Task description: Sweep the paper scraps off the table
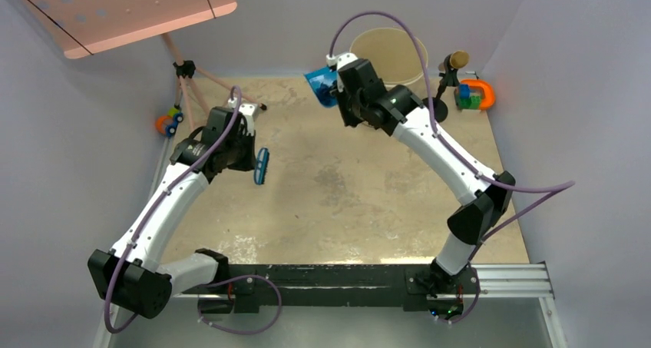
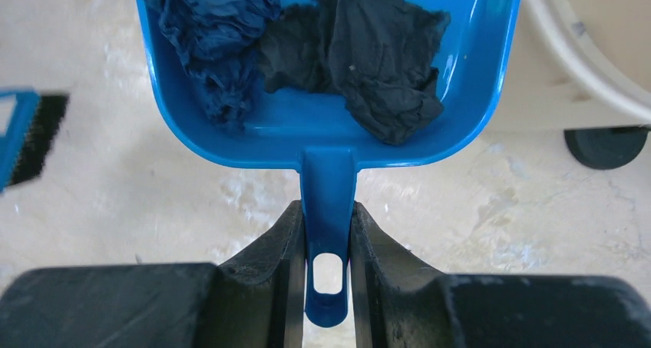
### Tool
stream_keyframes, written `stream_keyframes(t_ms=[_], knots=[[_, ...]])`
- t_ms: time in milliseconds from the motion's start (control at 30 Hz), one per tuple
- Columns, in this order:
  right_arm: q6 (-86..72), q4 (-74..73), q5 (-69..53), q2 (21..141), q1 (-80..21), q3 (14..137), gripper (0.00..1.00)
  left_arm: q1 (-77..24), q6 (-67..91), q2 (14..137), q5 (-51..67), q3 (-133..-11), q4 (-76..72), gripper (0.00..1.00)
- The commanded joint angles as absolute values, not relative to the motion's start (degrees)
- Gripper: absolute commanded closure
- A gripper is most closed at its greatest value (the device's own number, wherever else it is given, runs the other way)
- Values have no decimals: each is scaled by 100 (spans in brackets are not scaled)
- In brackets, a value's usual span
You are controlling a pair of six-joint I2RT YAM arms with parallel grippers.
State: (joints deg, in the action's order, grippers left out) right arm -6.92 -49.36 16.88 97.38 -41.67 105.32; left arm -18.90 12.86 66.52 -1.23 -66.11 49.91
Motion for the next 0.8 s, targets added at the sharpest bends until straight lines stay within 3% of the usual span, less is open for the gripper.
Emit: stream_keyframes(t_ms=[0, 233, 367, 533, 767], knots=[[-667, -5181, 1308, 9975, -3730, 11557, 100, -1907, 1249, 6433, 150, -6411, 4497, 100], [-1048, -5274, 493, 10592, -2940, 12743, 100, -1903, 1270, 6470, 477, -6301, 4335, 100], [-1637, -4853, -284, 10663, -2424, 12737, 100, -1907, 1293, 6486, 570, -6264, 4302, 100], [-3015, -3408, -1632, 10369, -1823, 11673, 100, -1907, 1309, 6441, 636, -6175, 4274, 100], [-6195, 378, -2823, 9639, -1192, 9104, 100, -1915, 1344, 6445, 768, -6129, 4242, 100]])
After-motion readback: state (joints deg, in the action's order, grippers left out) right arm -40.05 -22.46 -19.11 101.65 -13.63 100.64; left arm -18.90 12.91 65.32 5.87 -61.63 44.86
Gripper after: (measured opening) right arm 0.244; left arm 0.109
